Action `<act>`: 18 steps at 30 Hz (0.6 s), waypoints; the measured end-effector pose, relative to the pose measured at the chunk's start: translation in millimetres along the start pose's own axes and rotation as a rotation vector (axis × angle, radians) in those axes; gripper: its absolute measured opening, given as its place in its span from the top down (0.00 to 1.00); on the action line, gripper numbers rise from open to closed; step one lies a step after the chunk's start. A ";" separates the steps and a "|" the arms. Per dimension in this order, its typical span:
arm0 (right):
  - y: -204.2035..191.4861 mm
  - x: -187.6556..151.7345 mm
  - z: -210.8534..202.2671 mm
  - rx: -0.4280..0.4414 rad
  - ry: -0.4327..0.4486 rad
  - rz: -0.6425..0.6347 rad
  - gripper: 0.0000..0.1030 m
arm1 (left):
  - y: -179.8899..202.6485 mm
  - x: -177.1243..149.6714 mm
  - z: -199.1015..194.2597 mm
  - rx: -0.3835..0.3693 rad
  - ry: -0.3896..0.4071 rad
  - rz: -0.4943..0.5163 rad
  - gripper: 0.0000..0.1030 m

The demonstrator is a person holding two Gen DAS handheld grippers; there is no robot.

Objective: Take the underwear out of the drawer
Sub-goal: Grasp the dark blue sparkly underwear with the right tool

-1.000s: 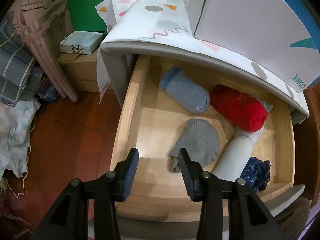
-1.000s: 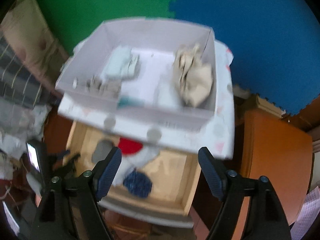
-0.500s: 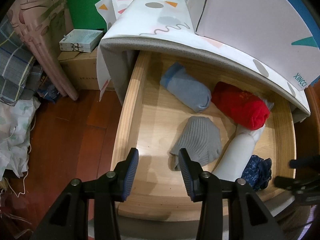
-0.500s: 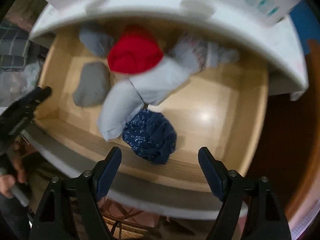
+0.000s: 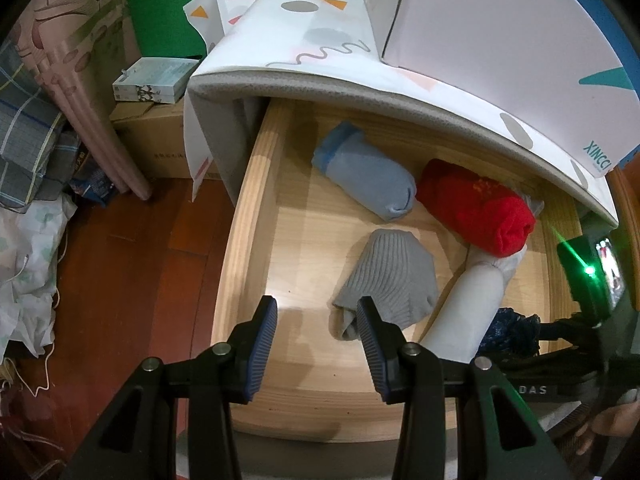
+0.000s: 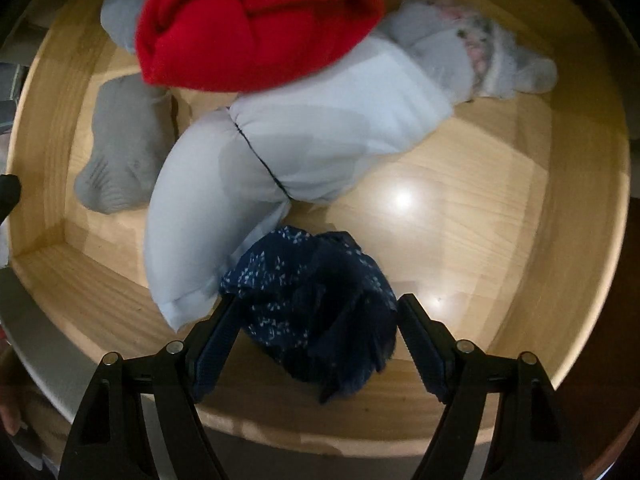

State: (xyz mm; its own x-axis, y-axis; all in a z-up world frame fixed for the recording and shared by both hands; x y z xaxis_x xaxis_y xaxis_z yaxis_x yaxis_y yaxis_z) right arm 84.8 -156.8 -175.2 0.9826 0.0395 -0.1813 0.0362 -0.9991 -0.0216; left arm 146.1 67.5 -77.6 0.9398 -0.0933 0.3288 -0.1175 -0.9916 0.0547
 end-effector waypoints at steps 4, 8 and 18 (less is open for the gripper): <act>-2.4 2.3 7.8 -0.017 -0.010 -0.014 0.27 | 1.2 -0.5 1.2 0.002 -0.006 0.003 0.59; 7.8 1.4 13.5 -0.036 -0.009 -0.003 0.40 | 2.2 -0.9 1.7 0.004 -0.011 0.006 0.59; 50.6 -11.9 13.8 -0.031 -0.003 0.062 0.60 | 4.8 -2.3 4.7 0.014 -0.026 0.022 0.59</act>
Point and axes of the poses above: each gripper's, at about its wrist camera, not at the fingertips, and z roughly the way its jaws point, y to its right, x to its top, the point moved 6 cm from there along z, roughly the way its jaws point, and after that the axes turned 8 degrees about z, right-handed, at the moved point
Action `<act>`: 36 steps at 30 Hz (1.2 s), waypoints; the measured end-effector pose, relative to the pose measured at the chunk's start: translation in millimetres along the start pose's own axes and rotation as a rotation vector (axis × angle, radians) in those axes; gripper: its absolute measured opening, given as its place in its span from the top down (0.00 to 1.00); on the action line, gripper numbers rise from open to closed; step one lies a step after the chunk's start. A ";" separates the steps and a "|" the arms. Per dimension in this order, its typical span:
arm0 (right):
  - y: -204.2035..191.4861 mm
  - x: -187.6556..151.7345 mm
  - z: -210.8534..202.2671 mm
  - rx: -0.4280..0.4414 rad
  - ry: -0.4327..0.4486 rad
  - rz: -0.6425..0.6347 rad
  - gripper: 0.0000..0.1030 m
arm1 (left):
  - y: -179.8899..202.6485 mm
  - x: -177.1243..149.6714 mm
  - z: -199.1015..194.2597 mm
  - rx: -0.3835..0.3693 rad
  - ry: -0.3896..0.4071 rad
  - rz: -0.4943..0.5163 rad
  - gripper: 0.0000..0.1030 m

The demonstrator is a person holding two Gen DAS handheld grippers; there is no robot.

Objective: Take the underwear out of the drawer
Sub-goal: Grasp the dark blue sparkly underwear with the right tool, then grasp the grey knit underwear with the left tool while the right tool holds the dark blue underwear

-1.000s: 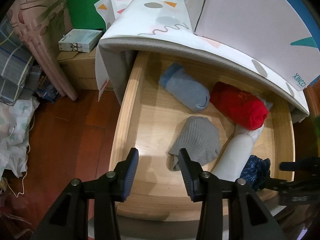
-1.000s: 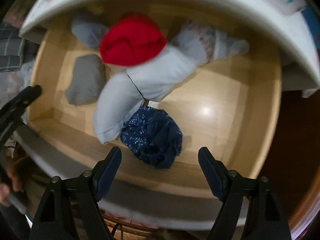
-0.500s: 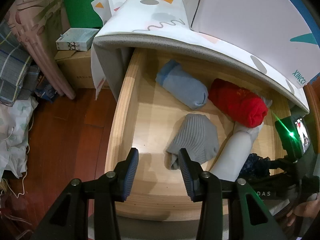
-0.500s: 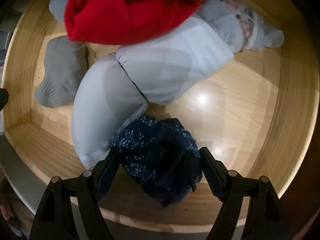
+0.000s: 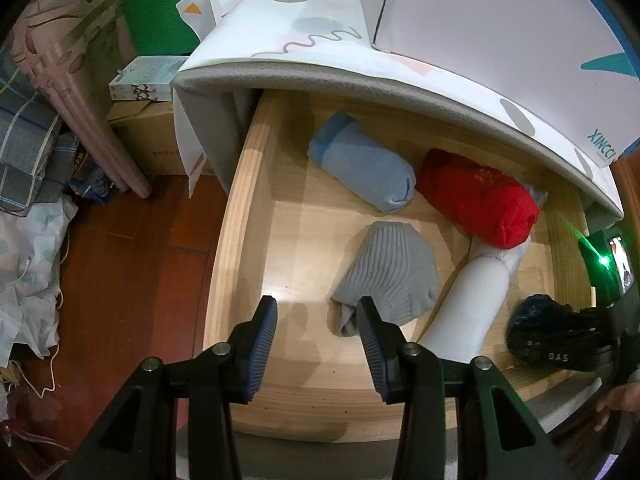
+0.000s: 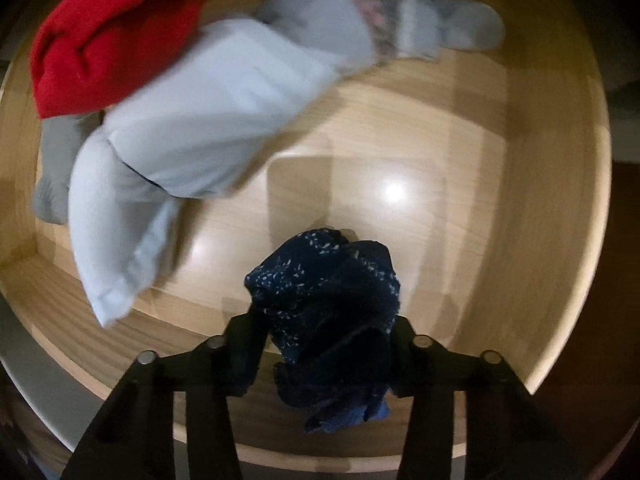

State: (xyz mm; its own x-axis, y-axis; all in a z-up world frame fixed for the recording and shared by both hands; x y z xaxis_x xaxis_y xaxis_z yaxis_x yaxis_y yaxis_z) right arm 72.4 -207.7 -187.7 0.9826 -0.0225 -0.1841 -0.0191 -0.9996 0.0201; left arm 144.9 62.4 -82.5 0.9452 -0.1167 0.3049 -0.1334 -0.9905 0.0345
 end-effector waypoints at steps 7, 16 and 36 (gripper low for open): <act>13.7 -12.4 4.5 -0.010 0.006 0.016 0.68 | 0.2 -0.2 4.1 0.005 -0.021 0.003 0.59; 28.0 -29.4 12.7 0.034 0.010 0.033 0.72 | 11.5 -2.4 16.8 -0.043 -0.092 0.043 0.59; 36.7 -8.9 6.4 0.066 0.012 0.022 0.69 | 52.3 36.5 56.4 -0.160 -0.164 -0.010 0.45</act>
Point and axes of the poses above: each gripper's, at about its wrist camera, not at the fingertips, and z roughly the way its jaws point, y to its right, x to its top, the point moved 6 cm from there along z, roughly the way its jaws point, and after that the axes turned 8 degrees about z, right-handed, at the moved point
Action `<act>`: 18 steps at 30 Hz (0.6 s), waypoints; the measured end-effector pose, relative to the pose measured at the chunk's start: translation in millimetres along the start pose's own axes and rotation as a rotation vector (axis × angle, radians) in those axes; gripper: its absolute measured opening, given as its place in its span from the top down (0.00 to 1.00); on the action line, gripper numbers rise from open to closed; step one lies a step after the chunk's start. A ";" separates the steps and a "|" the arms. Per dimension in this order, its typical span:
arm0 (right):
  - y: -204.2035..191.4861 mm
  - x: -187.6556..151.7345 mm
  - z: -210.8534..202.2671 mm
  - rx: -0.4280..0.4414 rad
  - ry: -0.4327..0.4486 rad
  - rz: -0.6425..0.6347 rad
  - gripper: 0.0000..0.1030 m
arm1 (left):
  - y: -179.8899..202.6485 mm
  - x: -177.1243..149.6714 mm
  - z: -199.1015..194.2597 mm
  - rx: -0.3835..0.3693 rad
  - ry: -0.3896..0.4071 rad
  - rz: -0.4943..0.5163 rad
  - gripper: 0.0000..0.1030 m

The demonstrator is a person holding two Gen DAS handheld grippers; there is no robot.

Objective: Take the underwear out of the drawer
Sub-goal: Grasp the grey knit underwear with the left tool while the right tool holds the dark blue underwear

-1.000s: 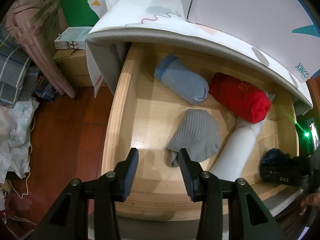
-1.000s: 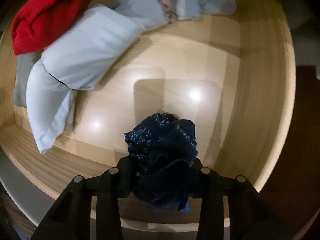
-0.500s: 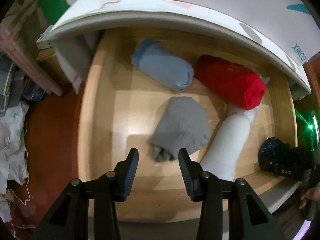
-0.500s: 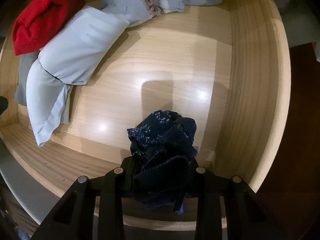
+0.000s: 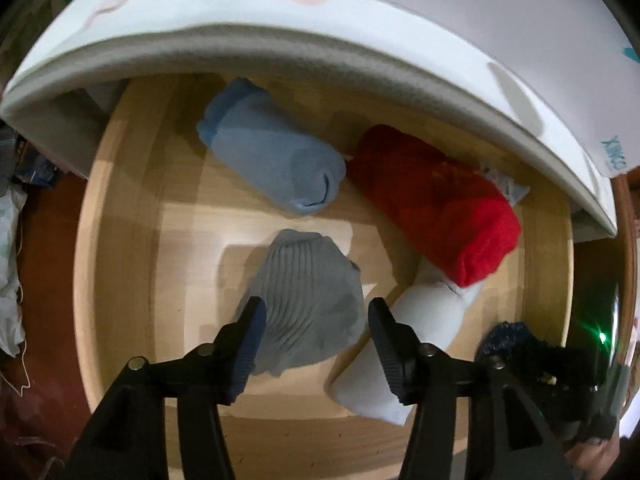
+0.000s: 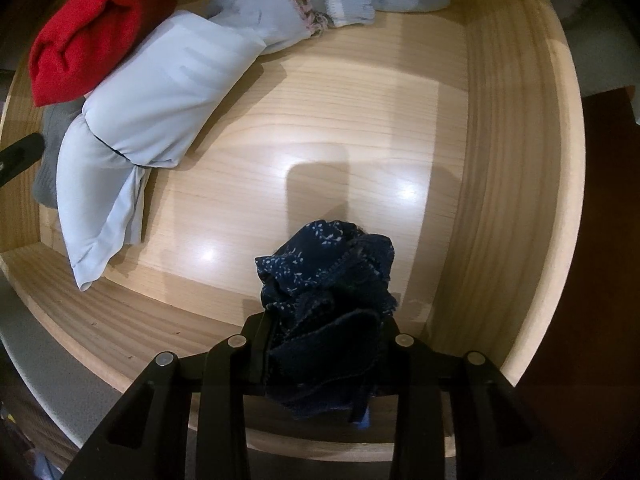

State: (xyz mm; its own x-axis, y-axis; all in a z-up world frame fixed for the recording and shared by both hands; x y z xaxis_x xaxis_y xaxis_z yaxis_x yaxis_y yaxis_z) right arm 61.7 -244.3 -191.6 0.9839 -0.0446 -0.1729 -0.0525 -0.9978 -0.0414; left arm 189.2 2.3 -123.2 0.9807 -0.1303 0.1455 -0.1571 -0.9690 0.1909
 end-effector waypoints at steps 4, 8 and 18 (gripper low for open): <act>0.1 -1.1 -2.2 0.005 -0.002 -0.001 0.68 | 0.5 5.8 10.9 0.007 -0.024 -0.015 0.44; -0.4 -1.1 -2.1 0.005 -0.002 -0.001 0.67 | -1.8 8.4 24.5 0.058 -0.066 -0.009 0.43; -2.8 -2.0 -3.9 0.006 -0.002 -0.004 0.66 | -2.6 7.0 32.9 0.096 -0.136 0.024 0.44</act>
Point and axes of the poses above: each gripper's, at about its wrist camera, not at the fingertips, and z roughly the way its jaws point, y to its right, x to its top, the point moved 6 cm from there along z, roughly the way its jaws point, and after that the axes turned 8 degrees about z, right-handed, at the moved point
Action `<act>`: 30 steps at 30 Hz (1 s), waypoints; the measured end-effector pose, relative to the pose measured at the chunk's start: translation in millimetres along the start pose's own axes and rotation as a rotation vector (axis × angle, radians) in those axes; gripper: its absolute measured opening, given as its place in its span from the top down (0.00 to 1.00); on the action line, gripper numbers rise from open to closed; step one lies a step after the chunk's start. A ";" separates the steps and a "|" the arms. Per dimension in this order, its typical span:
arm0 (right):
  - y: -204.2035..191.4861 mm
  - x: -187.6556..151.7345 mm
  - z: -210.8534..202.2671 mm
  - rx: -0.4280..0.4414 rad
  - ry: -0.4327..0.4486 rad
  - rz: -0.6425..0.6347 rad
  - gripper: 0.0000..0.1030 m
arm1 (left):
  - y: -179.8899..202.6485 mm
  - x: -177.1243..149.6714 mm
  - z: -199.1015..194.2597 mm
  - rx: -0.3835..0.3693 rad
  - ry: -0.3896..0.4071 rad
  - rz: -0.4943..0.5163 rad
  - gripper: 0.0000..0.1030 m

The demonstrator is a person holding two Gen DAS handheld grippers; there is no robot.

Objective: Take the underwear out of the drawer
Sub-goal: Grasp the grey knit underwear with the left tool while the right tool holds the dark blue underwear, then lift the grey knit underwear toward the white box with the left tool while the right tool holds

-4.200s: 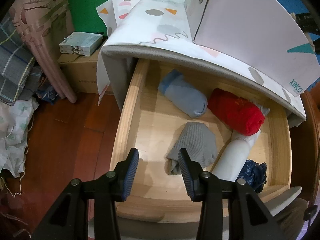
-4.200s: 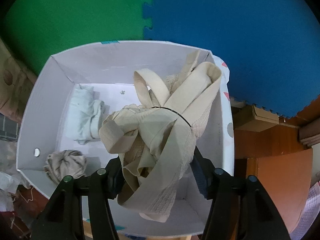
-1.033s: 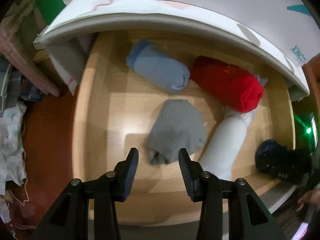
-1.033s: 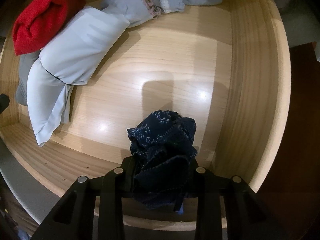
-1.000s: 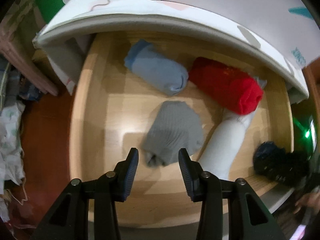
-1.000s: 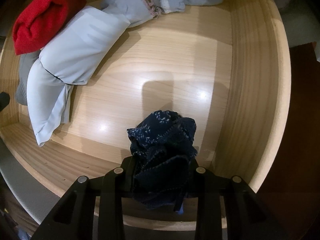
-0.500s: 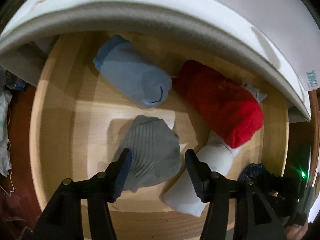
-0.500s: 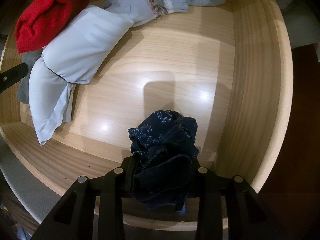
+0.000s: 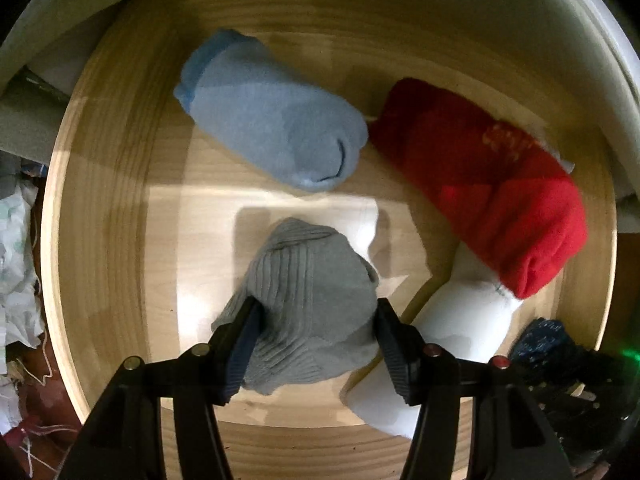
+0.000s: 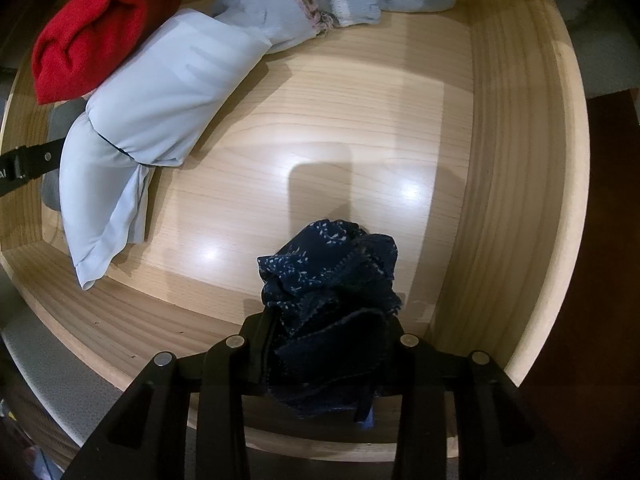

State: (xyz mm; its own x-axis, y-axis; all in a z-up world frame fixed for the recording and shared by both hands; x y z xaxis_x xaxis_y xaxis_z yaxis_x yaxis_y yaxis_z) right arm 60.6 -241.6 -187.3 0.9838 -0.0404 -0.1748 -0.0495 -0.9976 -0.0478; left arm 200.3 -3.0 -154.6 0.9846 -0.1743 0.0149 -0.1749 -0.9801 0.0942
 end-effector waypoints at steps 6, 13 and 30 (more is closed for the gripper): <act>-0.6 -0.2 -0.5 0.000 0.000 -0.001 0.66 | -10.8 -15.7 -1.9 0.030 -0.016 0.027 0.56; -1.6 0.1 -0.4 -0.001 0.000 -0.002 0.66 | -19.2 -26.3 -10.1 0.032 -0.007 0.018 0.67; -3.6 1.1 0.1 -0.005 0.000 -0.008 0.66 | -15.8 -59.0 -62.6 0.037 0.096 0.034 0.68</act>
State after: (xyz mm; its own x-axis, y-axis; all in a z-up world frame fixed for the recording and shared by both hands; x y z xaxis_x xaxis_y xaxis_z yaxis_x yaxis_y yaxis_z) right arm 61.8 -238.1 -187.4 0.9842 -0.0323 -0.1741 -0.0405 -0.9982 -0.0440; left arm 145.1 28.7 -94.7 0.9734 -0.1995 0.1127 -0.2066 -0.9768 0.0556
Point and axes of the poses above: each gripper's, at about its wrist camera, not at the fingertips, and z roughly the way its jaws point, y to its right, x to its top, the point moved 6 cm from there along z, roughly the way its jaws point, and after that the axes turned 8 degrees about z, right-handed, at the moved point
